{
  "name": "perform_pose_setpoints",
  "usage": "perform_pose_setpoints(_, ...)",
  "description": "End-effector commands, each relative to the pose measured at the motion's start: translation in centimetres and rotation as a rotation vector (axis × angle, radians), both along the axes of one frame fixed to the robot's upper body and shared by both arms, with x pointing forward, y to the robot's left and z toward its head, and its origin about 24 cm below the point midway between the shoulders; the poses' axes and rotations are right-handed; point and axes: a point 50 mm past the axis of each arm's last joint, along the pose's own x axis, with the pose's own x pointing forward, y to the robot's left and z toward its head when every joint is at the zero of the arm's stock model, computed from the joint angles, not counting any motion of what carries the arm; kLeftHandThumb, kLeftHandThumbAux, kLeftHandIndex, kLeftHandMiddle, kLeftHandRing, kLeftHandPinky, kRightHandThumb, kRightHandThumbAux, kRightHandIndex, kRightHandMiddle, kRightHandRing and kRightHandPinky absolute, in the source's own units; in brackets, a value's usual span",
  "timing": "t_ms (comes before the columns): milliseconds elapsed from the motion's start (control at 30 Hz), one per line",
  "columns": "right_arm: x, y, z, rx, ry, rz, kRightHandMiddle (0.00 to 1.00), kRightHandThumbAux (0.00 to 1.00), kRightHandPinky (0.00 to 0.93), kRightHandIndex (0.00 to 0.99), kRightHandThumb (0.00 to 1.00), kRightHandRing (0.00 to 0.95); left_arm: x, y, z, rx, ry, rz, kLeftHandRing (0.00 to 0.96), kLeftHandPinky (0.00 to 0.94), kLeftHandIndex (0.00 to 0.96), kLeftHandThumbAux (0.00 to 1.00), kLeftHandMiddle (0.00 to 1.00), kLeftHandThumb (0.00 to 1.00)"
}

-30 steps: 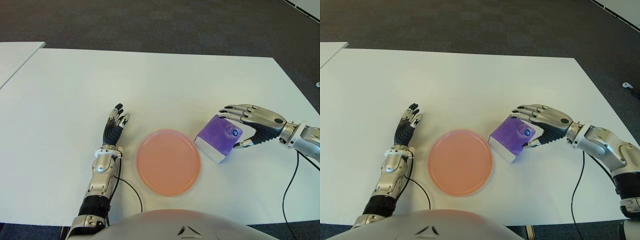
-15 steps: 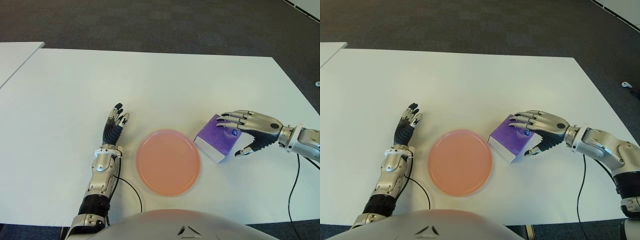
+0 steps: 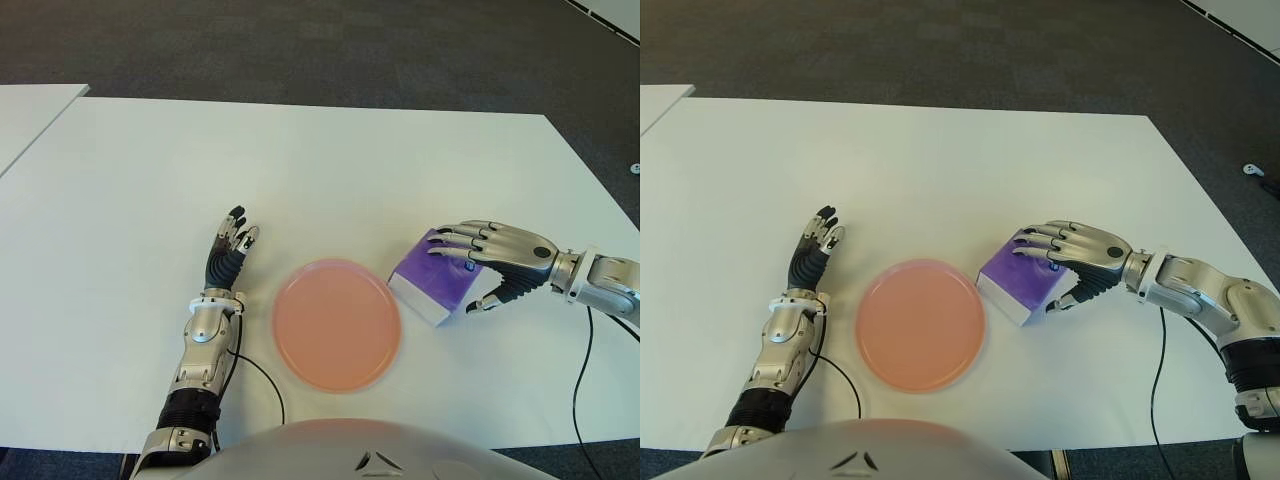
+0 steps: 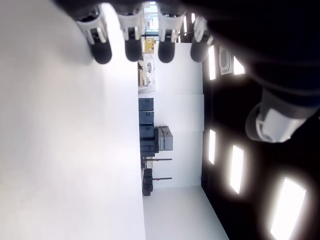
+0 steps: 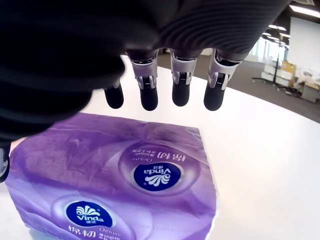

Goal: Put the tissue paper into the plate.

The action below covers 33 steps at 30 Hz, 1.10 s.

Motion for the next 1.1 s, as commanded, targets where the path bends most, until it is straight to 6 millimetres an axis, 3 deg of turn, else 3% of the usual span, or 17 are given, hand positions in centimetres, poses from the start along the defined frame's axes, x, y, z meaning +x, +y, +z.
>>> perform_pose_setpoints(33,0.0,0.2,-0.6,-0.005,0.013,0.019,0.0,0.333,0.0,0.0,0.397,0.0,-1.1,0.2,-1.6,-0.002,0.093,0.008,0.0,0.0,0.0,0.474,0.0,0.0)
perform_pose_setpoints(1100,-0.4,0.5,-2.4,-0.005,0.075,0.036,0.0,0.289,0.0,0.0,0.361,0.0,-1.7,-0.1,-1.5,-0.003,0.103,0.02,0.0,0.0,0.0,0.484,0.0,0.0)
